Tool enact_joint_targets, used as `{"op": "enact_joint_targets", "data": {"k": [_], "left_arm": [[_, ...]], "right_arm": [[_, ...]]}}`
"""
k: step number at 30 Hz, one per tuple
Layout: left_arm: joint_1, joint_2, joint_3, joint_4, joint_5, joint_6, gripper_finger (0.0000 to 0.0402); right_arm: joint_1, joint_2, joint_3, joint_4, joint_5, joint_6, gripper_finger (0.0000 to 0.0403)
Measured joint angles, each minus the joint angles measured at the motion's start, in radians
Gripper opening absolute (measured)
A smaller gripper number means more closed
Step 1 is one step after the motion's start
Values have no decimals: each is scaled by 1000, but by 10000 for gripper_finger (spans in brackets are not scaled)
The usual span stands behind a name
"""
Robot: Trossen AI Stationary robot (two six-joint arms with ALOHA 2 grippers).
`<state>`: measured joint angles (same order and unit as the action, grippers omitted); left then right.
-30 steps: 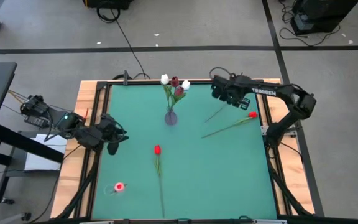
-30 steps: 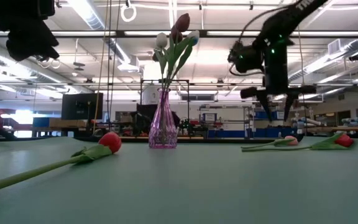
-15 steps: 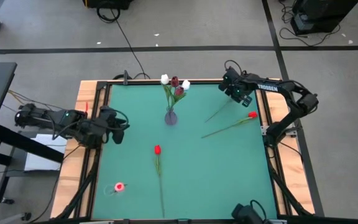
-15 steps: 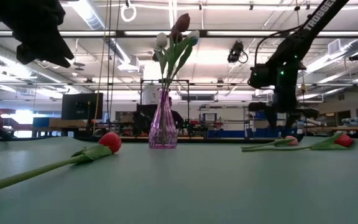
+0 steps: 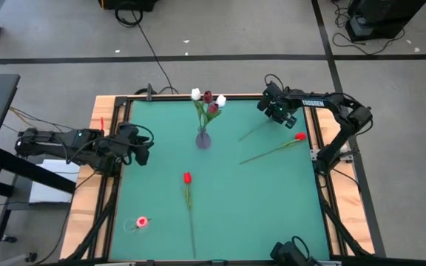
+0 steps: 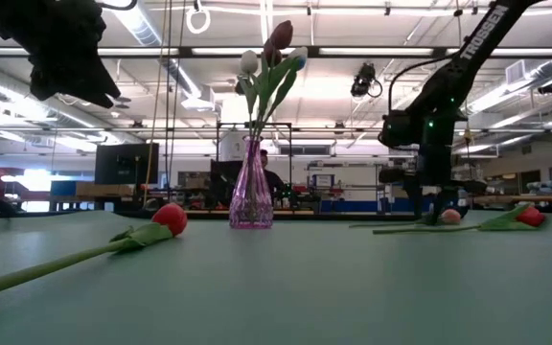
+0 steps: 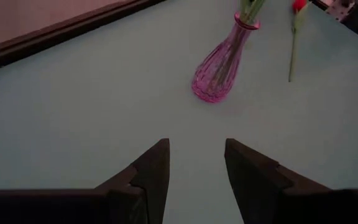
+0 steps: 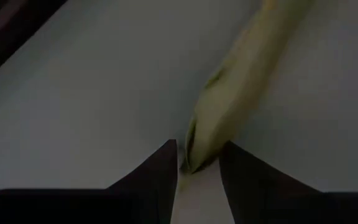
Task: Sort flowers into vase by color
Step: Put the pink tulip into the transparent vase
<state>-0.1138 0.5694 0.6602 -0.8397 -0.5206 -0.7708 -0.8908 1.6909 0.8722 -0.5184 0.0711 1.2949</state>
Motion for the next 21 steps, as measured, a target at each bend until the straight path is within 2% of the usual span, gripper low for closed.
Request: {"op": "enact_joint_targets", "data": {"k": [4, 11, 17, 21], "left_arm": [[15, 0, 0, 1, 60, 0, 160], [16, 0, 0, 1, 80, -4, 160], [16, 0, 0, 5, 110, -4, 160], [16, 0, 0, 4, 148, -3, 160]], "right_arm": [[26, -4, -2, 0, 66, 3, 113], [46, -48, -6, 17, 108, -46, 13], [101, -116, -6, 12, 120, -49, 9], [179, -209, -6, 12, 177, -45, 6]]}}
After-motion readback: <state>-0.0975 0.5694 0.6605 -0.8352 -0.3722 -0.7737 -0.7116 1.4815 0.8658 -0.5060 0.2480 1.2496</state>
